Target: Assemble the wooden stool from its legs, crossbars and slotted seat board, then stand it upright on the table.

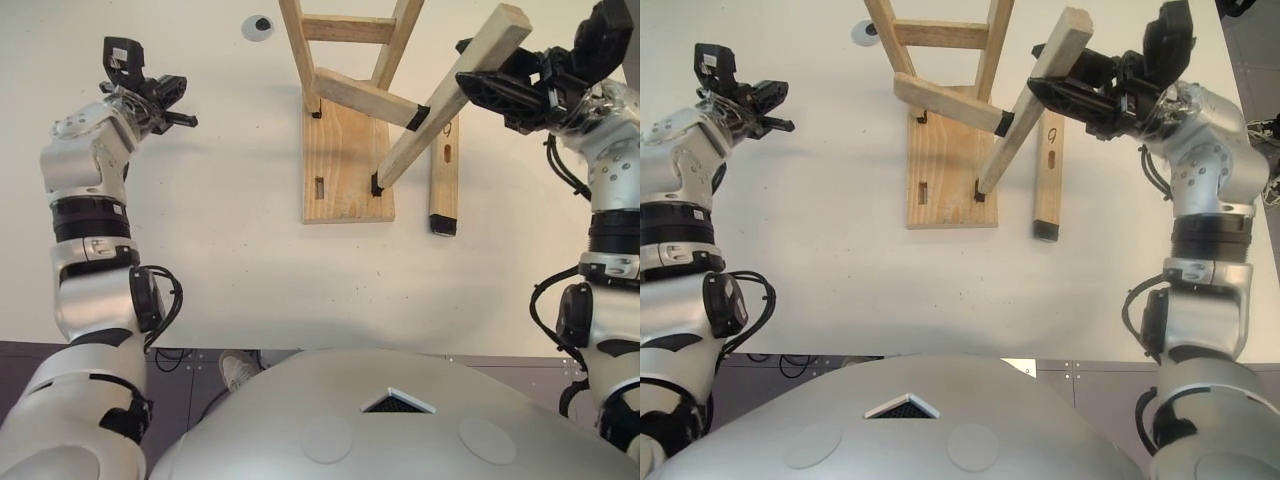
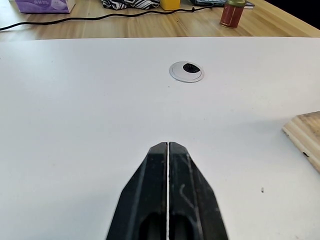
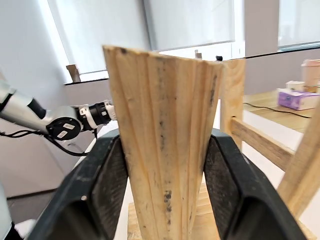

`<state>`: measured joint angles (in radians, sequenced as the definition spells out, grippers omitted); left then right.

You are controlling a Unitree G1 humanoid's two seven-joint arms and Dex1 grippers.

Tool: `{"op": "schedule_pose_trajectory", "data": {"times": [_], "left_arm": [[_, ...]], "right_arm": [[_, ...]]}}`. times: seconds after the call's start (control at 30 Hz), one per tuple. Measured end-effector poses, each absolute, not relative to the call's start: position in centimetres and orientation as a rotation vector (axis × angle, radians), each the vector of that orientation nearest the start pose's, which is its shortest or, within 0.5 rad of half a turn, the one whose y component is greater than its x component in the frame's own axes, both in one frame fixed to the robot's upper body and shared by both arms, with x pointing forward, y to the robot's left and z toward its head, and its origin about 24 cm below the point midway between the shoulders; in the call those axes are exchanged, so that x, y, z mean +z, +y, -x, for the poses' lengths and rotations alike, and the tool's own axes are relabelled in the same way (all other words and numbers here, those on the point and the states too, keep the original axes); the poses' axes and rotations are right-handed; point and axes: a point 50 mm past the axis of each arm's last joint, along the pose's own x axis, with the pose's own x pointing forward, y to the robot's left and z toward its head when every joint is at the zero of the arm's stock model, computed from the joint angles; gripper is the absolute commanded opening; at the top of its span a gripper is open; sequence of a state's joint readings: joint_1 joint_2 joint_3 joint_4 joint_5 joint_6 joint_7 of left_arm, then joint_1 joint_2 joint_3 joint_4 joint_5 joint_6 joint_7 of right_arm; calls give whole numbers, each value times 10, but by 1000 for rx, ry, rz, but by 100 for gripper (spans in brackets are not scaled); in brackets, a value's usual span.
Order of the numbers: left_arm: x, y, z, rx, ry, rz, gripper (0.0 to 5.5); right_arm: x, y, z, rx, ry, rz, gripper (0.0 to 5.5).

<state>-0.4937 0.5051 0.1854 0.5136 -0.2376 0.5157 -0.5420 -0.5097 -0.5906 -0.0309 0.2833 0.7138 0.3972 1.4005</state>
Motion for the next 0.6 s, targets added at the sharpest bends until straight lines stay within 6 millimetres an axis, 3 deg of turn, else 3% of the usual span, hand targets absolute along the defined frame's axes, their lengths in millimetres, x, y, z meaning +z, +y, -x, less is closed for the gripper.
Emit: {"op": "schedule_pose_trajectory", "data": {"times": [0.23,0.57,0.6], "left_arm": [[69,274,-309,-186,429,59,0],[63,272,-302,-152,426,82,0],[63,272,-302,-152,425,82,0]], "right_arm": [[156,-204,-297,1471,48,-96,205],[140,-186,-269,1434,11,42,205],[140,-185,-267,1426,8,44,243]]}}
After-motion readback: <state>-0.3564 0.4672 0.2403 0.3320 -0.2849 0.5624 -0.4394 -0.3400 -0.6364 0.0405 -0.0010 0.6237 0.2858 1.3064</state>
